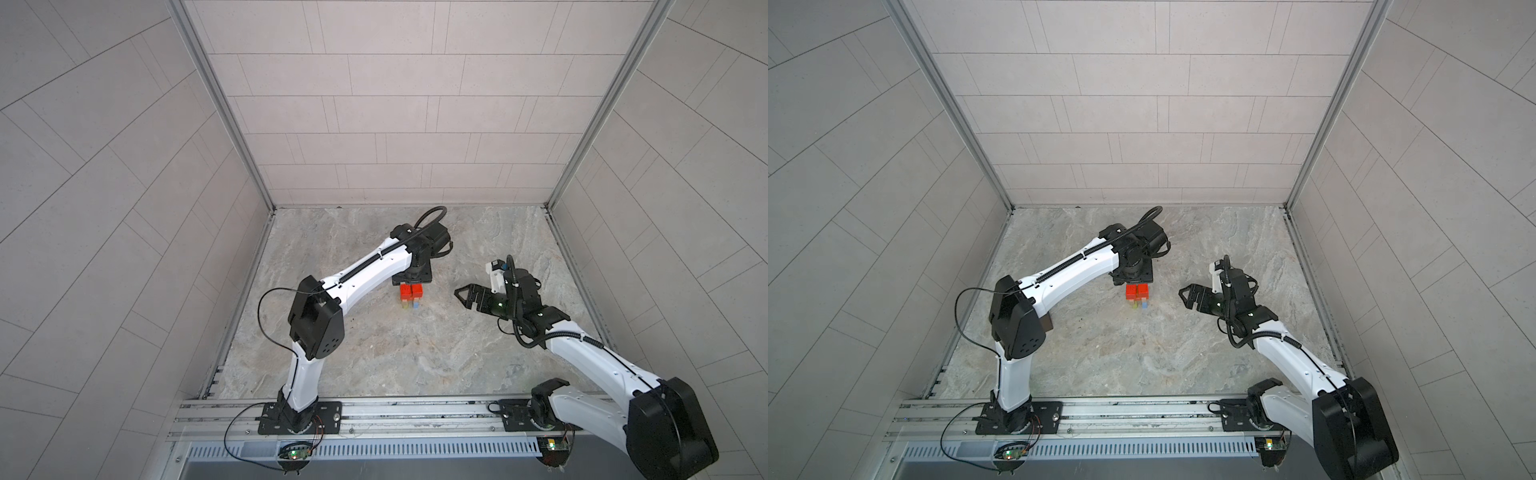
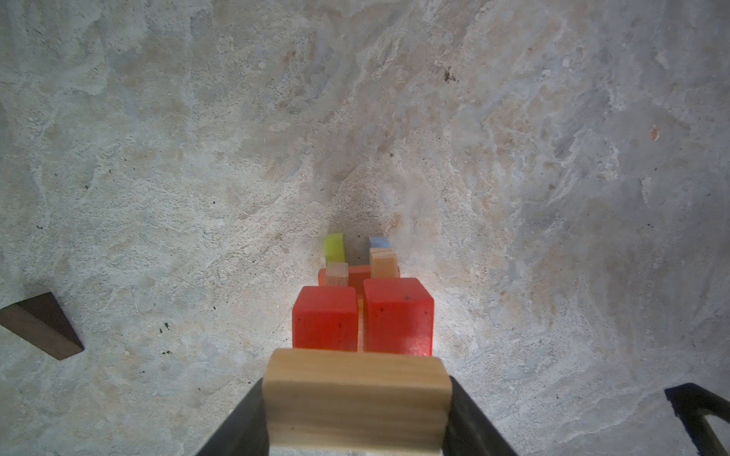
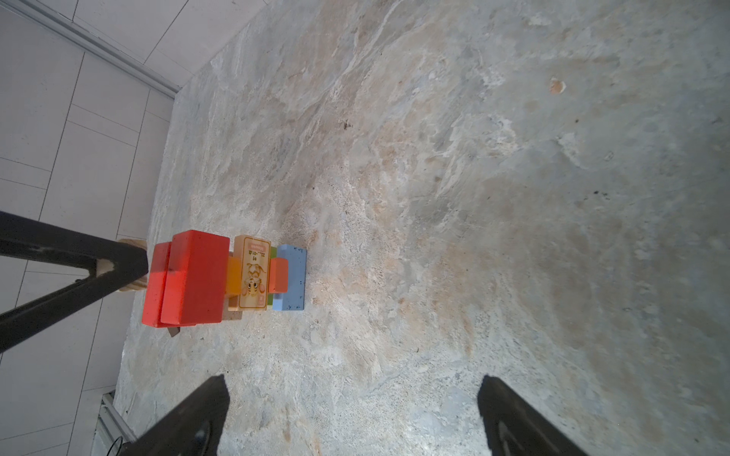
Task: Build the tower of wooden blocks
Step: 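Lower the light wooden block onto the two red blocks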
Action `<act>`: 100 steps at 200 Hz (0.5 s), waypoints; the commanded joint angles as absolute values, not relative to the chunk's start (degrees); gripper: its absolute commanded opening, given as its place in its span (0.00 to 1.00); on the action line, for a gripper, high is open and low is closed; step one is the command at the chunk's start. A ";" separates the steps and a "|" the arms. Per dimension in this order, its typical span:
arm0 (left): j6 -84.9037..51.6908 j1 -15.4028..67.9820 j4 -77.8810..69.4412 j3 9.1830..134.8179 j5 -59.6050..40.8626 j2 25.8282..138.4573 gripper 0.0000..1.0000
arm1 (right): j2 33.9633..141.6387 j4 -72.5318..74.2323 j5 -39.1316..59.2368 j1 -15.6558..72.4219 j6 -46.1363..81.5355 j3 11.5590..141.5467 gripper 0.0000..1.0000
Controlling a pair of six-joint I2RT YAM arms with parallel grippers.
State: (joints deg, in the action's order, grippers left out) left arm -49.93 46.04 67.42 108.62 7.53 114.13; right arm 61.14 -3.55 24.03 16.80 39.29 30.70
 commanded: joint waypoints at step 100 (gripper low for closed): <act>-49.39 46.01 67.35 107.51 7.69 115.47 0.66 | 60.38 -2.06 25.22 16.53 39.46 30.00 1.00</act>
State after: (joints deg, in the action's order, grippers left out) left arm -49.91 46.04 66.63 108.36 6.96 114.93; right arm 61.14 -3.31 24.58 16.80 39.27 30.72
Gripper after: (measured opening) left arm 0.651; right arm 0.997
